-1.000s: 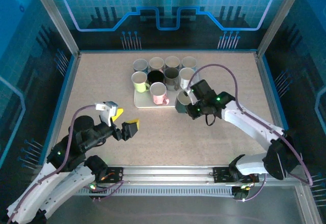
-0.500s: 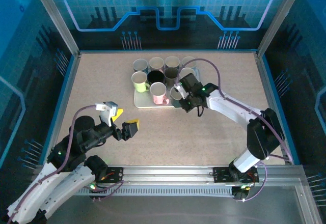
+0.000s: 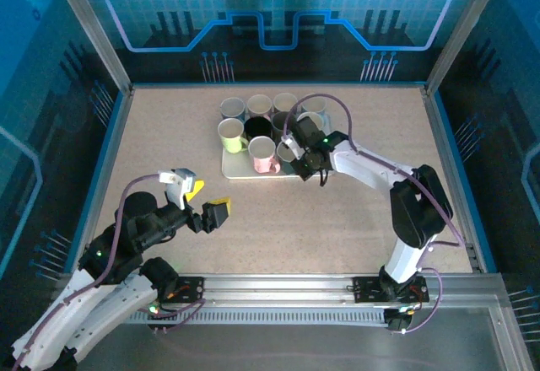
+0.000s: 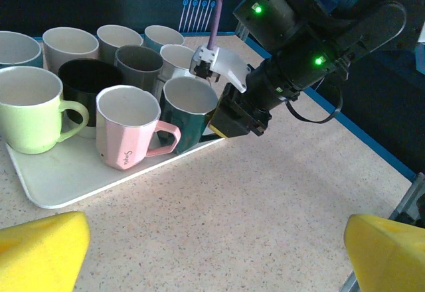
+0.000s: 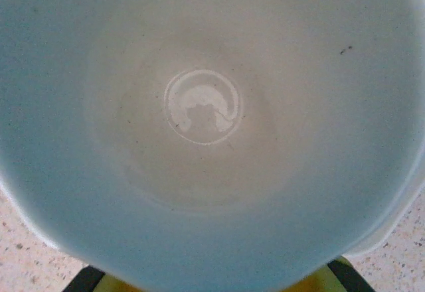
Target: Turn the mug right side up
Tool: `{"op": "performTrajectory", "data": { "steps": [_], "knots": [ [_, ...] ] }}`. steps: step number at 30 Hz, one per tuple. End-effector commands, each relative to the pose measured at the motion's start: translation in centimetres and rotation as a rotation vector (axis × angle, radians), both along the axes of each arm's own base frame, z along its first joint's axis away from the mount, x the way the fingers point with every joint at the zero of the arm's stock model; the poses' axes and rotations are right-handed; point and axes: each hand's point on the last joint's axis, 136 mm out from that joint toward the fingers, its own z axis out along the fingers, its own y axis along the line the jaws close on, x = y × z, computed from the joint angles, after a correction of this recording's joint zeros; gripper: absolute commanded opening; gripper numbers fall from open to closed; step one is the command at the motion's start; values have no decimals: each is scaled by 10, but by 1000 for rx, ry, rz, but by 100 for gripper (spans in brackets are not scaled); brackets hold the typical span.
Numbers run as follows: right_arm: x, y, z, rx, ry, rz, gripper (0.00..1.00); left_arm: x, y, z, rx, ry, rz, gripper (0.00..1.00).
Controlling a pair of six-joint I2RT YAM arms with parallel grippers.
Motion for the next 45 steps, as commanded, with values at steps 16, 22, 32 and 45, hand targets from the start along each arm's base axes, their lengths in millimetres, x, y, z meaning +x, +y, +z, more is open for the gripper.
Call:
{"op": "performTrajectory", "data": {
  "steps": [16,22,32,45],
  "knots": [
    [22,14,2,93,-6,-17,2,2,1,-7,20,12,11,99],
    [20,13,-2,82,13,-27,23,1,1,-8,22,17,8,99],
    [11,1,16,92,-31,-55,48,2,3,-7,24,20,22,99],
    [-42,-5,139,459,-346,-92,100,32,21,3,109,33,200,99]
  ]
}}
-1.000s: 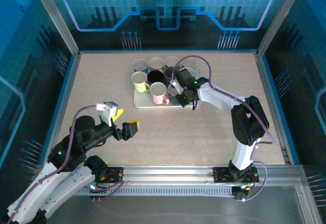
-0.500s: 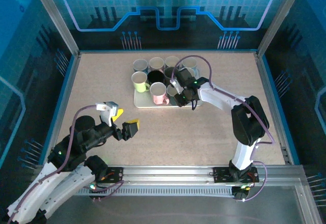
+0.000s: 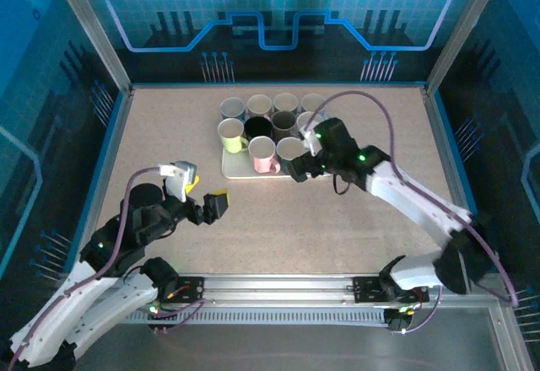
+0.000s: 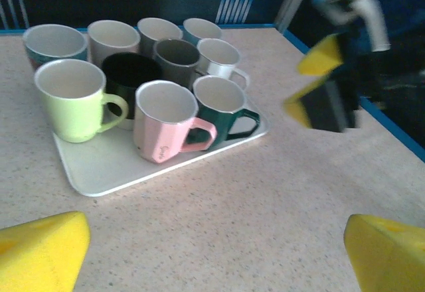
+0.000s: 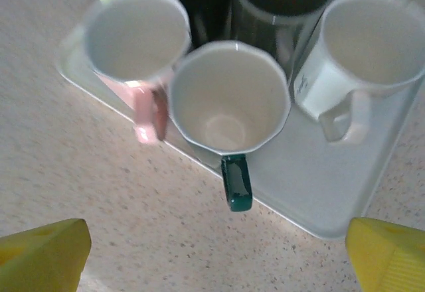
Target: Turn the mug right side up
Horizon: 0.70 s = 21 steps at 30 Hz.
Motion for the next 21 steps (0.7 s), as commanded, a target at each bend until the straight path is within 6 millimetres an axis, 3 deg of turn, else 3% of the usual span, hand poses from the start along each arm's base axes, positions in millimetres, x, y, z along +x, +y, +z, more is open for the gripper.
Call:
{"op": "performTrajectory", "data": {
  "steps": [1,4,6,10,13,17,21],
  "knots": [
    [-5,0,33,154,-123,-38,100,14,7,5,34,-21,77,99],
    [-5,-8,49,163,-296,-17,100,20,-4,-2,96,-98,5,99],
    [-5,-15,46,153,-416,-6,100,28,-7,-3,128,-192,-3,99],
    [-1,-26,55,155,-642,-21,100,53,0,0,172,-426,99,99],
    [12,-45,53,140,-678,-103,100,85,18,-9,299,-420,228,99],
    [38,-63,43,115,-643,-195,100,129,49,-40,366,-320,349,99],
    [53,-81,23,46,-614,-246,100,161,78,-97,392,-150,386,99]
  ]
}}
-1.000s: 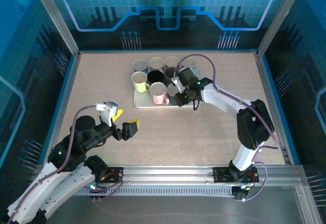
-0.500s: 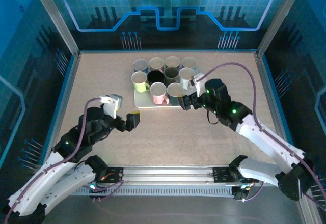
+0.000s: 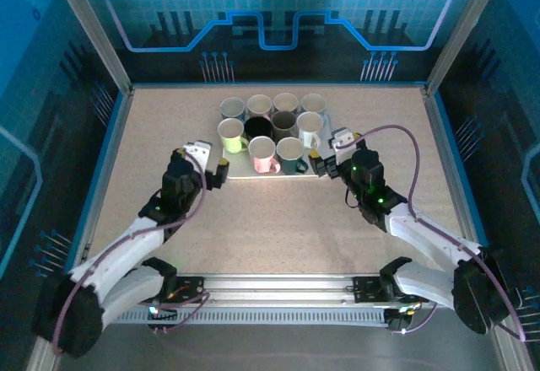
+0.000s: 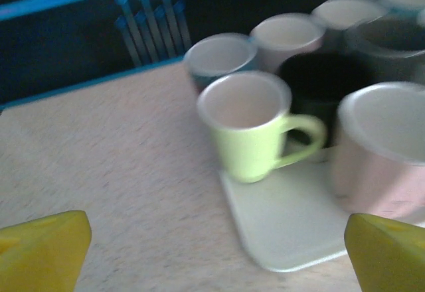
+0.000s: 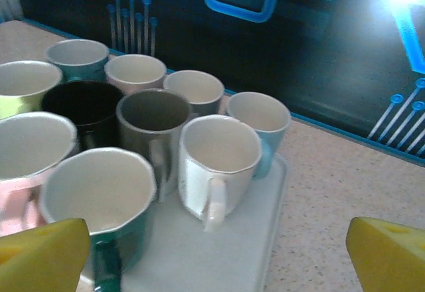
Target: Turn the mug right side up
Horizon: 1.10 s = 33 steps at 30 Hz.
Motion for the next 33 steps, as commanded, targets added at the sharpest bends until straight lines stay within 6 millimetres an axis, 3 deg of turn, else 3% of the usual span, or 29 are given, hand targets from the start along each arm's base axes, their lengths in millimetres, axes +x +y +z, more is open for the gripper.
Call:
{"op": "performTrajectory", "data": {
  "steps": [1,3,6,11,14,15,20,23,26,33],
  "knots": [
    [18,-21,12,-12,-72,-93,100,27,22,-7,-46,-6,65,99],
    [21,-45,-2,-26,-62,-185,100,34,40,-27,-97,22,144,99],
    [19,-68,-22,-52,-89,-229,100,44,56,-41,-170,27,225,99],
    [20,-102,-61,-69,-19,-329,100,57,71,-60,-124,20,275,99],
    [23,-117,-85,-68,11,-374,100,59,62,-70,-142,-6,184,99],
    [24,-122,-83,-62,-6,-405,100,58,64,-70,-153,-21,190,99],
    [28,-125,-102,52,-75,-330,100,57,65,-79,-187,-35,165,99],
    [37,-115,-117,49,74,-251,100,58,66,-79,-199,-28,163,99],
    [48,-118,-118,89,126,-223,100,59,67,-80,-215,-18,154,99],
    [48,-119,-118,86,127,-224,100,60,68,-81,-240,-6,138,99]
  ]
}}
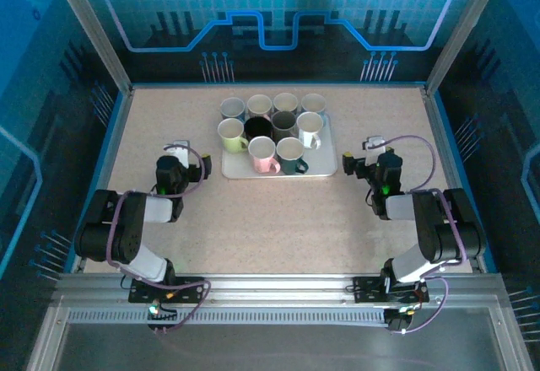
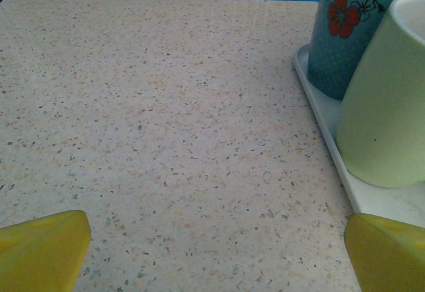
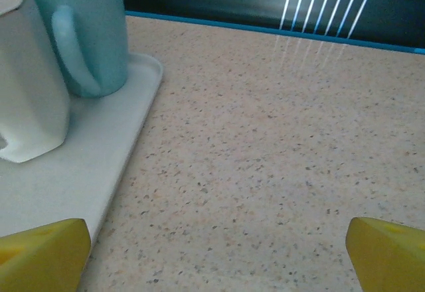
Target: Turn the mug right side up
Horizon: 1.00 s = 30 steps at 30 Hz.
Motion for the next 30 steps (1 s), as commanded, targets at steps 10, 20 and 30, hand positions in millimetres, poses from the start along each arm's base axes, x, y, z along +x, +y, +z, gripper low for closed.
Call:
{"op": "performTrajectory", "data": {
  "steps": [10,20,30],
  "knots": [
    [-3,-12,4,30,-29,-75,100,6,-3,11,-42,-45,-23,99],
    [-1,-7,5,41,-21,-30,100,7,-8,12,-56,-40,-65,99],
    [-1,8,3,56,4,82,100,6,-8,11,-62,-41,-66,99]
  ]
}}
